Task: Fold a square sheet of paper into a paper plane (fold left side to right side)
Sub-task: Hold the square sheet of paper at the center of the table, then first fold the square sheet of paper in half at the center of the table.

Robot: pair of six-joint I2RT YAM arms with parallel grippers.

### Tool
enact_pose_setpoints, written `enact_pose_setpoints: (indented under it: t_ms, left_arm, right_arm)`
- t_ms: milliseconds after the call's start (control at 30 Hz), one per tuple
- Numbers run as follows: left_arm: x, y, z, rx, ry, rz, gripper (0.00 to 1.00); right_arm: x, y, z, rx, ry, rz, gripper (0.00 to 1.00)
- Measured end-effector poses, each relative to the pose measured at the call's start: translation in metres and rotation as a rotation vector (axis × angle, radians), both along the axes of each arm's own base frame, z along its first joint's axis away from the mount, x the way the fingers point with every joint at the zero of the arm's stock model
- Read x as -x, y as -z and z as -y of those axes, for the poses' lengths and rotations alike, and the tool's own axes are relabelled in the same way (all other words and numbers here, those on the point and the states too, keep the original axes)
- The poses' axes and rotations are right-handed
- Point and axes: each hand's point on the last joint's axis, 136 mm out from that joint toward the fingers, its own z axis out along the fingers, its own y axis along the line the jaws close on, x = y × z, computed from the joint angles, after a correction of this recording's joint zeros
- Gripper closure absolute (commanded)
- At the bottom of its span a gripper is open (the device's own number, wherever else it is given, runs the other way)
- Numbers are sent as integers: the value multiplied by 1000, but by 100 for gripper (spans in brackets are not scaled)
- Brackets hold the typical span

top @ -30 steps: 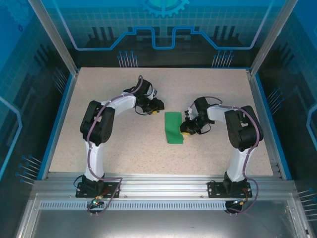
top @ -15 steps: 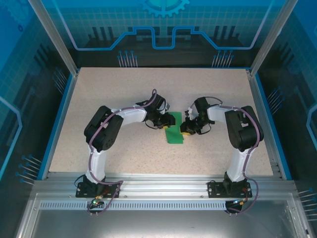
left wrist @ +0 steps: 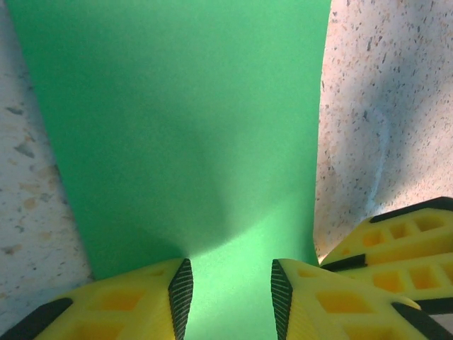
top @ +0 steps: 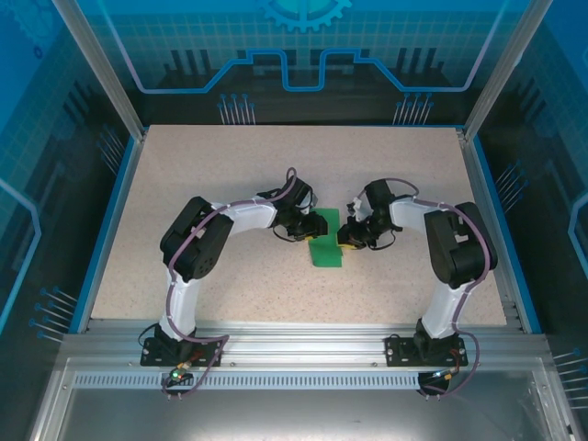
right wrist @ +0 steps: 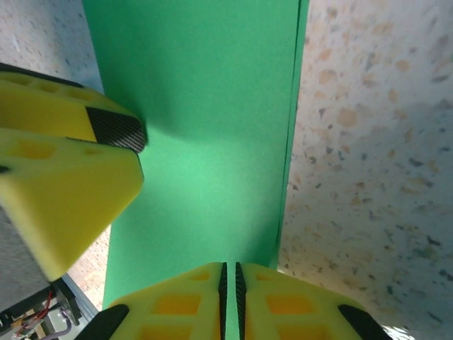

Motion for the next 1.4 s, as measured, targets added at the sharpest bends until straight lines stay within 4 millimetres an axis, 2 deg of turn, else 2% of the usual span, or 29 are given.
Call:
enact_pose_setpoints:
  t_ms: [67,233,333,433,600,967,1400]
  left_arm:
    - [0,0,0,0,0,1,60]
    - [0,0,0,0,1,1,60]
    - [0,0,0,0,1,1,60]
    - [0,0,1,-1,1,2,60]
    - [0,0,1,-1,7,6,60]
    - [3,-2,1,22,38,68,59]
    - [26,-3,2,58,114,155,58]
  right_arm:
    - [-9,-6,0,-8,14,11,86]
    - [-48,-21,-10,-50,40,63,87]
    - [-67,-17,-15,-58,53,68,87]
    - [-77,-8,-18,-52,58,53,87]
    - [-74,11,-18,-29,62,3,87]
    - [-74,14,-16,32,63,-7,87]
    - [-73,16,-18,67,59,-7,88]
